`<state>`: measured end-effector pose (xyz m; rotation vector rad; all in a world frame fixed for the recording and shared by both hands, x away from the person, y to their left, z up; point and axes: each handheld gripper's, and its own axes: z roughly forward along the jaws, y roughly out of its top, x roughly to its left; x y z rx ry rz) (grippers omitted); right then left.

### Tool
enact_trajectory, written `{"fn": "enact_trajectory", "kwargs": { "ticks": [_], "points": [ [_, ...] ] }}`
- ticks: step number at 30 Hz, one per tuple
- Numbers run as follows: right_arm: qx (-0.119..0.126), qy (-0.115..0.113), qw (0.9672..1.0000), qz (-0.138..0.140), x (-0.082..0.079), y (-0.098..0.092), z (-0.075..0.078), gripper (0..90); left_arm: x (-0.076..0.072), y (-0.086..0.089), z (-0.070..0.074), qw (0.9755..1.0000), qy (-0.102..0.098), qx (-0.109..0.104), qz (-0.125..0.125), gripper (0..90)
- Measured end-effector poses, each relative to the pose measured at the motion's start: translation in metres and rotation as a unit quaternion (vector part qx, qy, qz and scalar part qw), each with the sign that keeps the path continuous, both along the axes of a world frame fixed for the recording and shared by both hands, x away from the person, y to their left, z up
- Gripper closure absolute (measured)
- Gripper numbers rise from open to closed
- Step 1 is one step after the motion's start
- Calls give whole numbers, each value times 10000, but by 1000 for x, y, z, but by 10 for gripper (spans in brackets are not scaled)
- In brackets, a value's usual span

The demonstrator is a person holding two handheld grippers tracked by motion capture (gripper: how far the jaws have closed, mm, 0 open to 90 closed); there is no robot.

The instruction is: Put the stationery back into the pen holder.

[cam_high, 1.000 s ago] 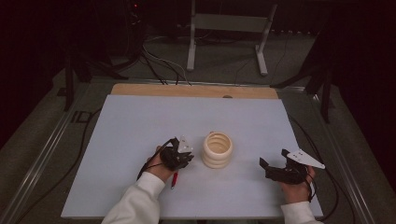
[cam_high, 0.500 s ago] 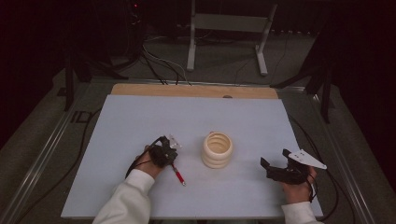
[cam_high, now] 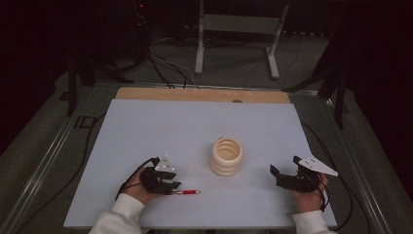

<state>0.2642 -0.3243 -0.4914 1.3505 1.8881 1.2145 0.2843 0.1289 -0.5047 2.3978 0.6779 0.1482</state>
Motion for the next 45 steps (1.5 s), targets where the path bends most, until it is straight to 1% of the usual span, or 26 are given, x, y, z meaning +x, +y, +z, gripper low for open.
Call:
{"fn": "enact_trajectory", "kwargs": {
  "ticks": [2,4,5,6,7,8,9,11,12,13,14,15,16,17,19,20,21,26,27,28,29,32,34,36,42,45],
  "points": [
    [4,-15,10000,-10,0,-1,0,0,-4,-5,3,9999,-22,-34,-104,536],
    [27,-20,10000,-40,-1,-3,1,0,-11,-6,7,9995,-59,-162,-248,508],
    [27,-20,10000,-40,-1,-3,1,0,-11,-6,7,9995,-59,-162,-248,484],
    [48,-18,10000,-50,-1,-3,1,0,-15,-6,9,9992,-87,-225,-318,484],
    [40,-25,10000,-50,-1,-4,1,0,-21,-6,10,9984,-115,-295,-461,445],
    [40,-25,10000,-50,-1,-4,1,0,-21,-6,10,9984,-115,-295,-461,435],
    [46,-25,10000,-54,-1,-4,1,0,-32,-8,12,9969,-142,-304,-712,435],
    [36,-18,10000,-40,-1,-4,0,0,-37,-10,11,9961,-214,-173,-838,457],
    [36,-18,10000,-40,-1,-4,0,0,-37,-10,11,9961,-214,-173,-838,480],
    [25,-20,10000,-33,0,-3,0,0,-38,-13,7,9959,-242,19,-876,480],
    [25,-20,10000,-33,0,-3,0,0,-38,-13,7,9959,-242,19,-876,536],
    [8,-21,10000,-8,0,-1,1,0,-36,-14,5,9962,-326,60,-808,536],
    [12,-30,10000,-8,-1,-1,1,0,-34,-14,5,9969,-339,86,-708,580],
    [5,-27,10000,-12,-1,-1,1,0,-32,-15,4,9968,-366,142,-695,597],
    [23,-1,10000,-21,0,-2,0,0,-29,-19,0,9961,-399,389,-687,616],
    [23,2,10000,-22,0,-2,0,0,-27,-21,-2,9960,-370,428,-690,616],
    [19,-7,10000,-21,0,-2,0,0,-25,-21,-2,9964,-361,356,-685,618],
    [19,-3,10000,-16,0,-2,0,0,-21,-26,-2,9959,-346,362,-749,642],
    [9,5,10000,-3,0,-2,0,0,-19,-29,-2,9956,-286,370,-812,685],
    [8,2,10000,0,0,-1,0,0,-18,-30,-2,9956,-242,381,-823,693],
    [8,2,10000,0,0,-1,0,0,-18,-30,-2,9956,-242,381,-823,713],
    [4,8,10000,6,0,-1,0,0,-15,-33,0,9947,-222,489,-881,788],
    [14,5,10000,2,0,-1,0,0,-15,-34,0,9946,-225,485,-886,804],
    [31,0,10000,-9,-1,-2,1,0,-13,-32,0,9954,-166,426,-845,805],
    [33,0,10000,-6,-1,-2,1,0,-10,-27,6,9978,-233,231,-584,805],
    [36,-4,10000,-7,-1,-2,1,0,-8,-26,11,9983,-307,147,-475,805]
  ]
}}
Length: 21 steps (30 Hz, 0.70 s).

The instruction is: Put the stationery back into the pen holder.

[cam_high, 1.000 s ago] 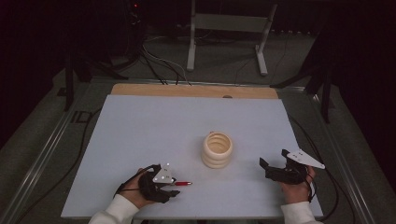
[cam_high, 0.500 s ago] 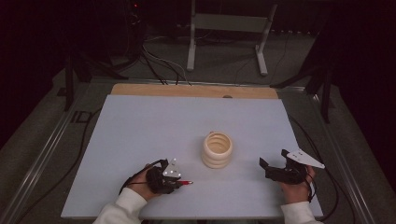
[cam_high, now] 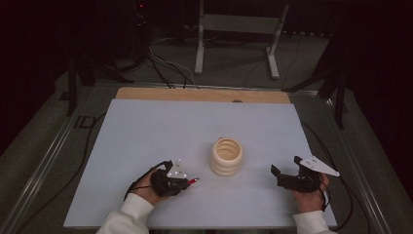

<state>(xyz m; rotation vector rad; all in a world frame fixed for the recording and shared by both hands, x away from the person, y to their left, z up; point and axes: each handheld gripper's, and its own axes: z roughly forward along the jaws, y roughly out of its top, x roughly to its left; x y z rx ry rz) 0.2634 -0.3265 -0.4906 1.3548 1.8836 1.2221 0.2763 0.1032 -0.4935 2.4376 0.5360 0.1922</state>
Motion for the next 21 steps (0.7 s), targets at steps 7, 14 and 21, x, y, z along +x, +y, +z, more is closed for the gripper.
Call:
{"fn": "enact_trajectory", "kwargs": {
  "ticks": [7,14,21],
  "points": [
    [13,-4,10000,-3,0,0,0,0,5,1,12,9995,-177,-163,185,805],
    [32,-6,10000,2,-1,1,0,0,10,1,22,9983,-288,-353,374,805],
    [40,-13,10000,48,-4,3,0,0,15,1,34,9956,-472,-561,590,805]
  ]
}}
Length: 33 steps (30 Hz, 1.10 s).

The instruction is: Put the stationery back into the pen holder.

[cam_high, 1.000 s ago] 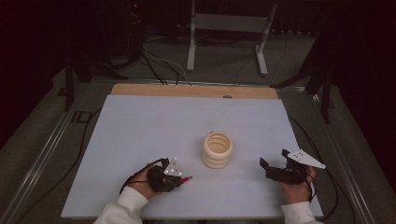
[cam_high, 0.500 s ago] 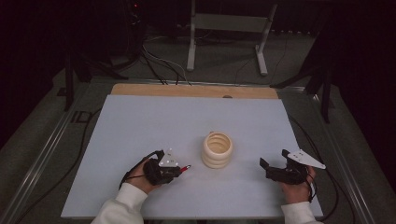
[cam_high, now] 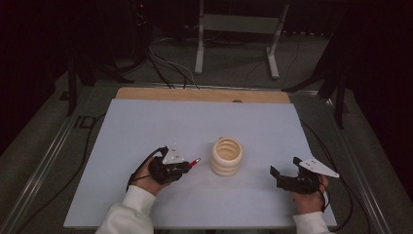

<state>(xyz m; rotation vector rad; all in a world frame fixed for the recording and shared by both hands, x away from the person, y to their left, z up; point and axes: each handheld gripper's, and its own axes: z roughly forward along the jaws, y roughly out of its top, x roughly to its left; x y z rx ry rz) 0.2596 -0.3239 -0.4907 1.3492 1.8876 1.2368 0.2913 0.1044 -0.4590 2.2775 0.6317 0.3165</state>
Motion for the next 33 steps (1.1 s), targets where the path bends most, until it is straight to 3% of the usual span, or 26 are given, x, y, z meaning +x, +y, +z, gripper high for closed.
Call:
{"fn": "enact_trajectory", "kwargs": {
  "ticks": [10,17,33],
  "points": [
    [-9,-36,9999,107,-3,2,-1,0,10,4,16,9991,-179,-250,277,805],
    [-78,-77,9998,170,-4,5,-1,0,19,9,28,9963,-299,-642,494,805],
    [-92,-83,9997,220,-7,8,-4,0,27,11,40,9917,-526,-924,723,805]
  ]
}}
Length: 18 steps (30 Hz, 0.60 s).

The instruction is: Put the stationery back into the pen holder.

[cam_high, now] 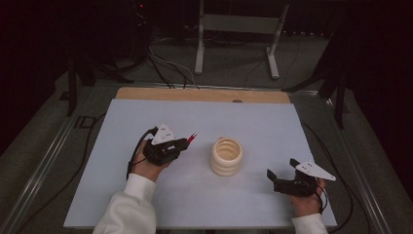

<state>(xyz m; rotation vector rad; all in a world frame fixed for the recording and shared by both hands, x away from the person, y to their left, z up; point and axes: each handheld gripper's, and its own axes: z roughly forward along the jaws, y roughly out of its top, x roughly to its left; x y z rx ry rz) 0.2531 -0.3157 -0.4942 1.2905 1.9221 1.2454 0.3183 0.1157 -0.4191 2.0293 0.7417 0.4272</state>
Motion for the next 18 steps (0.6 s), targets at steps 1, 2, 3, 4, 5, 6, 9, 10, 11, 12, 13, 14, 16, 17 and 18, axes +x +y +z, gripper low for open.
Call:
{"fn": "enact_trajectory", "kwargs": {
  "ticks": [1,2,3,4,5,6,9,10,11,12,13,14,16,17,18],
  "points": [
    [21,-14,10000,14,-1,1,-1,0,0,0,0,10000,0,0,0,805],
    [21,-14,10000,14,-1,1,-1,0,0,0,0,10000,0,0,0,805],
    [21,-14,10000,14,-1,1,-1,0,0,0,0,10000,0,0,0,805],
    [21,-14,10000,14,-1,1,-1,0,3,-1,2,9999,-90,-72,55,805],
    [-50,-82,9999,39,-4,4,0,0,3,-2,3,9999,-91,-100,69,805],
    [-67,-91,9999,39,-4,4,0,0,4,-2,4,9999,-113,-98,72,805],
    [-60,-100,9999,26,-4,3,-1,0,6,-5,6,9998,-154,-113,75,805],
    [-58,-98,9999,12,-4,2,-1,0,7,-6,7,9998,-162,-110,72,805],
    [-47,-103,9999,-1,-4,2,-1,0,8,-8,7,9998,-167,-116,65,805],
    [-47,-101,9999,-2,-4,1,-1,0,8,-9,8,9998,-173,-100,57,805],
    [-60,-100,9999,2,-4,1,-1,0,9,-10,8,9998,-177,-93,58,805],
    [-61,-93,9999,-3,-4,1,-1,0,10,-11,9,9998,-186,-84,48,805],
    [-66,-85,9999,-4,-4,1,-2,0,12,-13,10,9998,-196,-78,38,805],
    [-66,-85,9999,-4,-4,1,-2,0,12,-13,10,9998,-196,-78,38,805],
    [-79,-92,9999,-4,-4,1,-2,0,13,-14,11,9997,-207,-123,46,805]
  ]
}}
